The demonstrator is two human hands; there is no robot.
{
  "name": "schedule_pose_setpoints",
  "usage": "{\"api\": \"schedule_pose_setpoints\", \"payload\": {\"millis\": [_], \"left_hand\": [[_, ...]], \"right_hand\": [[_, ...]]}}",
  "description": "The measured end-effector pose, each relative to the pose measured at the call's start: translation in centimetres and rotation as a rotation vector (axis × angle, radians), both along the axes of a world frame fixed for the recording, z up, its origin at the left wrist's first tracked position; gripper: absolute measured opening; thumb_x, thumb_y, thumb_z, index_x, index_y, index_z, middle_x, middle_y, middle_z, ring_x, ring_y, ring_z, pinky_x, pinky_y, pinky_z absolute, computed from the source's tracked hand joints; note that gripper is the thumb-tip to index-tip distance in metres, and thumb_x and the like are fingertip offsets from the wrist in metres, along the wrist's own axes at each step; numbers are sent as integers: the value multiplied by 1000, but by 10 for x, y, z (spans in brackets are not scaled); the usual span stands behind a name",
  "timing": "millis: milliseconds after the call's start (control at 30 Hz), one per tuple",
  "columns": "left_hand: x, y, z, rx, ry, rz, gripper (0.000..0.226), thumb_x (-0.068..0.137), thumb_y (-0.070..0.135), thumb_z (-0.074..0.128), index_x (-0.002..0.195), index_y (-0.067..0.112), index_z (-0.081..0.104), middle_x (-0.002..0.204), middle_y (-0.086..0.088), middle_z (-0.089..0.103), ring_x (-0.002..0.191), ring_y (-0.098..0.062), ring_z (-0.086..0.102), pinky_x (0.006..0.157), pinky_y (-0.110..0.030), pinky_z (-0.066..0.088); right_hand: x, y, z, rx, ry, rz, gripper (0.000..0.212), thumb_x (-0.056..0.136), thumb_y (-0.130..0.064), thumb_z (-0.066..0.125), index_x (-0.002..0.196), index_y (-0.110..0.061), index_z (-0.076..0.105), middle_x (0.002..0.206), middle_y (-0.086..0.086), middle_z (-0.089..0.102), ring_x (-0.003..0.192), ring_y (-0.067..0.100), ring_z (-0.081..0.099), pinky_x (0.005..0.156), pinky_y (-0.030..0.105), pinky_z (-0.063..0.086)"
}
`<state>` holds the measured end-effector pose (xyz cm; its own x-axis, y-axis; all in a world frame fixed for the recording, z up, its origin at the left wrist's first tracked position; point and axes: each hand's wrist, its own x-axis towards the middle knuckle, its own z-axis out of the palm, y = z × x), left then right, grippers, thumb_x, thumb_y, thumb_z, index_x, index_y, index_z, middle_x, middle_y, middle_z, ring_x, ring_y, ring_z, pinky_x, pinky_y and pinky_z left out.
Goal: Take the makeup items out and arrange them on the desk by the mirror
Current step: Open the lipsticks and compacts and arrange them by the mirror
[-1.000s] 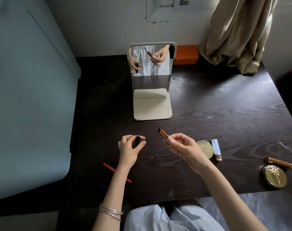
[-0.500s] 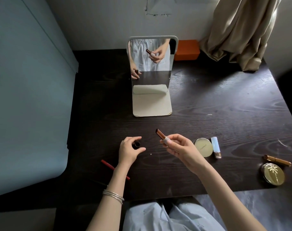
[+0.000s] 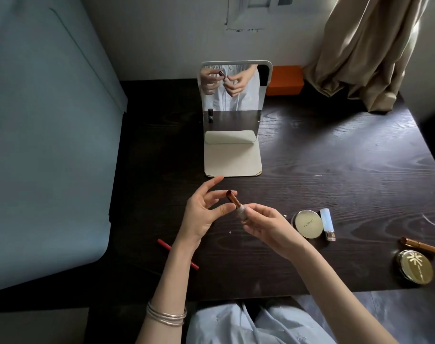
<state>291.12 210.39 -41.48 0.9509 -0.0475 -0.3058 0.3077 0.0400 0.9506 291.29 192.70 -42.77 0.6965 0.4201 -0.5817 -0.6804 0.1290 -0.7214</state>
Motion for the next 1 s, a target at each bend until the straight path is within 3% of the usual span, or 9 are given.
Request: {"api": "schedule_pose_setpoints", "payload": {"millis": [100, 200, 333, 400, 500, 567, 667, 867, 1000], "left_hand": [[0, -7, 2, -76, 12, 13, 66, 62, 21, 76, 123, 25, 51, 85, 3, 75, 95, -11, 68, 105, -40, 41], [0, -10, 0, -36, 13, 25, 70, 60, 23, 78, 123, 28, 49, 84, 1, 75, 98, -10, 67, 108, -46, 38], [3, -13, 1, 86, -22, 17, 77, 58, 28, 80, 128, 25, 47, 84, -3, 74, 97, -5, 64, 107, -32, 36], [4, -14, 3, 132, -51, 9, 70, 58, 28, 81, 121, 25, 51, 84, -2, 74, 94, -5, 65, 103, -28, 37], [8, -14, 6, 189, -80, -1, 47, 60, 23, 84, 100, 22, 59, 83, 4, 75, 91, -7, 67, 94, -30, 43], [10, -13, 6, 260, -92, -9, 34, 62, 22, 84, 89, 20, 65, 85, 7, 73, 88, -6, 65, 84, -20, 43], [13, -11, 8, 369, -98, -26, 24, 61, 31, 84, 78, 24, 69, 81, 10, 70, 82, -1, 59, 70, -4, 37], [27, -9, 24, 355, -131, -119, 21, 61, 20, 84, 68, 24, 65, 70, 13, 62, 67, 12, 53, 65, -4, 39], [35, -3, 27, 287, -68, -177, 17, 63, 19, 83, 69, 25, 68, 66, 17, 64, 68, 9, 55, 68, -6, 41]], "right_hand": [[-3, 1, 0, -5, -14, 38, 26, 79, -33, 59, 98, -16, 66, 83, -7, 64, 82, 3, 60, 79, 20, 48], [-6, 0, 0, -129, -155, 84, 27, 77, -35, 66, 100, -22, 66, 95, -8, 70, 98, 6, 64, 84, 22, 49], [-4, 0, -5, -589, -571, 132, 31, 66, -36, 81, 88, -28, 61, 101, -13, 61, 106, 8, 52, 89, 24, 42], [-1, 2, -5, -656, -664, 145, 34, 62, -34, 84, 83, -31, 57, 94, -14, 58, 98, 7, 51, 84, 20, 42], [1, 5, -3, -597, -647, 44, 35, 61, -25, 86, 77, -30, 56, 80, -10, 61, 76, 2, 57, 71, 14, 46], [3, 4, -3, -573, -637, -2, 32, 61, -21, 86, 75, -26, 58, 74, -10, 61, 70, 0, 57, 68, 11, 45], [8, 1, -4, -552, -613, -6, 28, 62, -21, 86, 76, -24, 61, 74, -10, 62, 71, 0, 57, 70, 13, 44], [19, -3, -3, -513, -561, 74, 29, 59, -36, 85, 77, -31, 63, 80, -8, 66, 85, 14, 61, 79, 27, 48], [26, -7, 8, -304, -455, 184, 20, 73, -10, 78, 90, -11, 67, 81, -4, 68, 80, 6, 63, 80, 18, 48]]}}
